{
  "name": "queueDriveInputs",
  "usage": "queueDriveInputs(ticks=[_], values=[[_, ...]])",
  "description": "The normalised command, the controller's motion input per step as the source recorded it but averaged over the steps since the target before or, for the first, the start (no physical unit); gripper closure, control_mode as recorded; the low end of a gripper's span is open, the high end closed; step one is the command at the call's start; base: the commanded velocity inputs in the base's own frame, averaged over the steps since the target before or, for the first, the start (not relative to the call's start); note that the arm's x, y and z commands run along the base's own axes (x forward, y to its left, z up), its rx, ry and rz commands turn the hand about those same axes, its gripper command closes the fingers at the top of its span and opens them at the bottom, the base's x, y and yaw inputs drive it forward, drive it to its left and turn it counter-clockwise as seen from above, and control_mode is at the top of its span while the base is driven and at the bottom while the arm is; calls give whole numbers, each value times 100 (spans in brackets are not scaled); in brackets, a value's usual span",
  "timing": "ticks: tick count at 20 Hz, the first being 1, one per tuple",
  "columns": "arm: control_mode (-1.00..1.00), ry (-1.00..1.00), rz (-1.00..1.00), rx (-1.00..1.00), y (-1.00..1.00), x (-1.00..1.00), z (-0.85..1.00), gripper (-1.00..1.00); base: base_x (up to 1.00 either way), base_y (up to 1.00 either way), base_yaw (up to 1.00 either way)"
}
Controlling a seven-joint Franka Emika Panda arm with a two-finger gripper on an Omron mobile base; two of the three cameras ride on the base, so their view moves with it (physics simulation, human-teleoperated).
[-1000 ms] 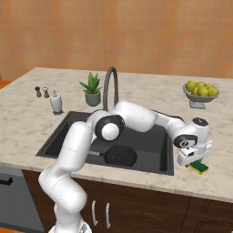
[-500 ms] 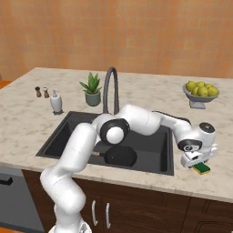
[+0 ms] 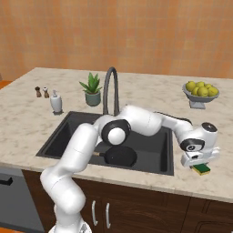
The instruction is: Pick the pan and sponge and place them into the sink. Then turn on the water.
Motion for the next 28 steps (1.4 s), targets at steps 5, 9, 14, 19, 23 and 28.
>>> queueDriveInputs(ticks=[5,9,14,19,23,28], values=[[-100,0,20,1,36,-43,-42,100,0,0,0],[-100,-1,42,0,70,-54,-13,100,0,0,0],[-100,-8,52,0,75,-33,1,100,0,0,0],[-100,-13,54,-1,87,-15,15,100,0,0,0],[-100,-12,36,-8,100,-14,36,100,0,0,0],[-100,-2,19,-21,100,-1,55,100,0,0,0]])
